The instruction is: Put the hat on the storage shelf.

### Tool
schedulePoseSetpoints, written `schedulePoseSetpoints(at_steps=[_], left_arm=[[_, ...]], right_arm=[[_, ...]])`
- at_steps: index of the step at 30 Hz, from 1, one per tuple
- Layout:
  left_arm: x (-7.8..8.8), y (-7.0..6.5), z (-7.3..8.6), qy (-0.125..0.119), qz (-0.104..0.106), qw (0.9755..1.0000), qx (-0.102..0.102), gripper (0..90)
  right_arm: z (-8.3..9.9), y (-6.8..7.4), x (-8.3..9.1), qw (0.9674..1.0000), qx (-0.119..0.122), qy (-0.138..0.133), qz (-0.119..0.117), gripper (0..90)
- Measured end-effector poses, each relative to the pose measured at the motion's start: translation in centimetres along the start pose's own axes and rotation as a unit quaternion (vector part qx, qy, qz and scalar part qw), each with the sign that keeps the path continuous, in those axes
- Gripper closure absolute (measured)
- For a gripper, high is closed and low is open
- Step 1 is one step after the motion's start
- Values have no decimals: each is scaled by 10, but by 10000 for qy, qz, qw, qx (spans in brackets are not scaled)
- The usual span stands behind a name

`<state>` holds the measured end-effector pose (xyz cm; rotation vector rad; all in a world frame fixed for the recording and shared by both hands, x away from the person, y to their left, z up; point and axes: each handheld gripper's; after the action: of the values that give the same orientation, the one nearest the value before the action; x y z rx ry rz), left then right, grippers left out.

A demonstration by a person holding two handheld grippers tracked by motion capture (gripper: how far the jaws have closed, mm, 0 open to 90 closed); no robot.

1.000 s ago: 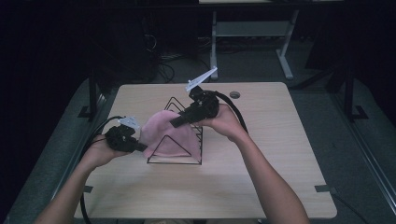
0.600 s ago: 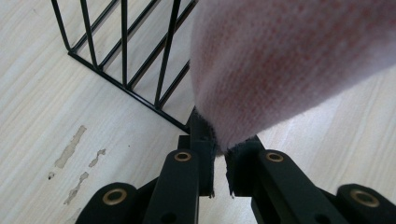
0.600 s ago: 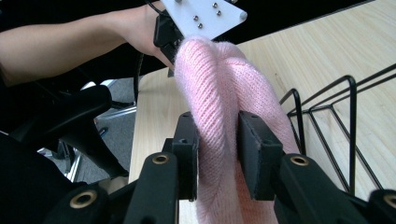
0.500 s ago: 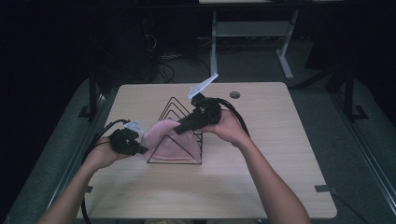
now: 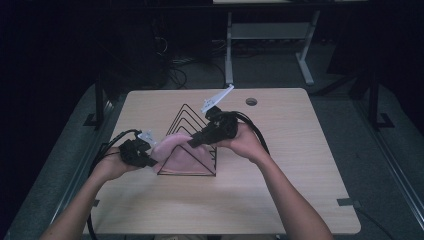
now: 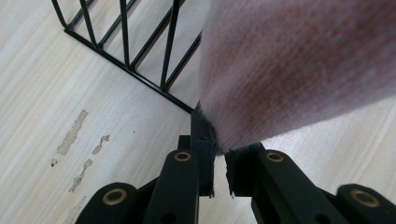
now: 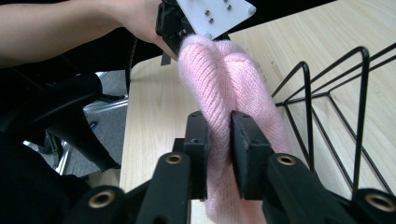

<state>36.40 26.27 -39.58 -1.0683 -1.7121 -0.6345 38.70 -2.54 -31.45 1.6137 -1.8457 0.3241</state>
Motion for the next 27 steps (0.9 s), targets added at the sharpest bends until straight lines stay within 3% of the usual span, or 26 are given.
schedulePoseSetpoints(at_steps=[8, 15, 27], left_arm=[[-5, 0, -1, 81, 67, 9999, -45, 827], [-9, 2, 1, 12, 169, 9998, 38, 827], [-1, 4, 9, -163, 310, 9992, 179, 713]], right_arm=[[2, -1, -3, 10000, 27, 34, -18, 817], [1, -1, -4, 10000, 66, 61, 10, 815], [12, 2, -2, 9995, -217, -230, 20, 705]])
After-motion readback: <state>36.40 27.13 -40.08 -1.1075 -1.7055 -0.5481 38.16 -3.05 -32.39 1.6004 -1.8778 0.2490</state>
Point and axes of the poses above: each handheld gripper's, and its own axes: x roughly backward along the jaws, z roughly out of its underside, y roughly to its left, and after that the axes turned 4 degrees about z, right-handed
